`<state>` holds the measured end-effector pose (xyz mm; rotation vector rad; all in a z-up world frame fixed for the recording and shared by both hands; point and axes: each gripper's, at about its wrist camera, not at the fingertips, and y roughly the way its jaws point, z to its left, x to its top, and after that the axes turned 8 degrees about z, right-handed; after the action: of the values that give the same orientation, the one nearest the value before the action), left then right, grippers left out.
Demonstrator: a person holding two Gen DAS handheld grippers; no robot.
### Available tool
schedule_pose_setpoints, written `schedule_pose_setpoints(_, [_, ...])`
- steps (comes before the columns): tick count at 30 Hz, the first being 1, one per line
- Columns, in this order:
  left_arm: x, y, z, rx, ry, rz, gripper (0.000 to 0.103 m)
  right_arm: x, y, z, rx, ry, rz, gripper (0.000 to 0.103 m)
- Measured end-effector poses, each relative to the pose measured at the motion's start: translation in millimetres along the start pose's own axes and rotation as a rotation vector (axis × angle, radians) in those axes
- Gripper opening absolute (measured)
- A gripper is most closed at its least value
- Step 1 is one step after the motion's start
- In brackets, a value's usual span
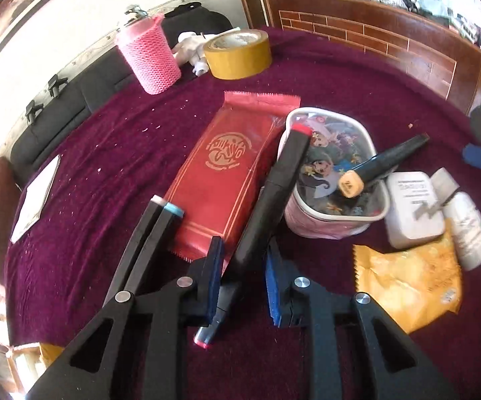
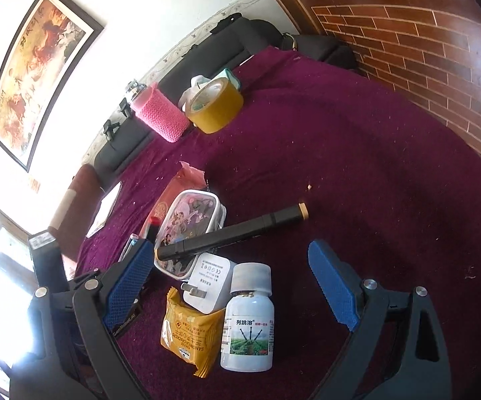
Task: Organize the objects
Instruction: 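Grasp the black marker with the left tool while the right grasps the white pesticide bottle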
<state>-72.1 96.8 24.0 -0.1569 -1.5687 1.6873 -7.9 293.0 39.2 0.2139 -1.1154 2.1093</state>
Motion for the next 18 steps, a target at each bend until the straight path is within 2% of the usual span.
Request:
schedule_pose_setpoints(3, [-10,-19,5,-0.027,-0.026,-0.028,0.018,0,3,-3,0.018,0.014,0.016,0.094])
schedule_pose_setpoints(5, [-20,-31,16,-0.083,-0.079,-0.038,0.011,0,4,-4,0.023,0.018,0.022,0.094])
schedule_pose_setpoints(6, [-29,-39,23,-0.115,-0.118,-0.041,0.011,0,3,-4,0.021,0.016,0.020,0.094])
schedule_pose_setpoints(10, [-76,-76,40,-0.170,-0.207,-0.086,0.011,-2,5,-2,0.000,-0.002,0.020,0.094])
schedule_pose_setpoints(14, [-123,-109,46,-0.240,-0.248,-0.098,0.011,-3,9,-1,-0.022,-0.015,0.030,0.094])
schedule_pose_setpoints(16, [-139,-118,44,-0.254,-0.245,-0.078,0.011,-4,9,-1,-0.030,-0.018,0.026,0.094])
schedule_pose_setpoints(18, [-152,-118,40,-0.230,-0.235,-0.055,0.011,-6,11,-3,-0.032,-0.013,0.033,0.094])
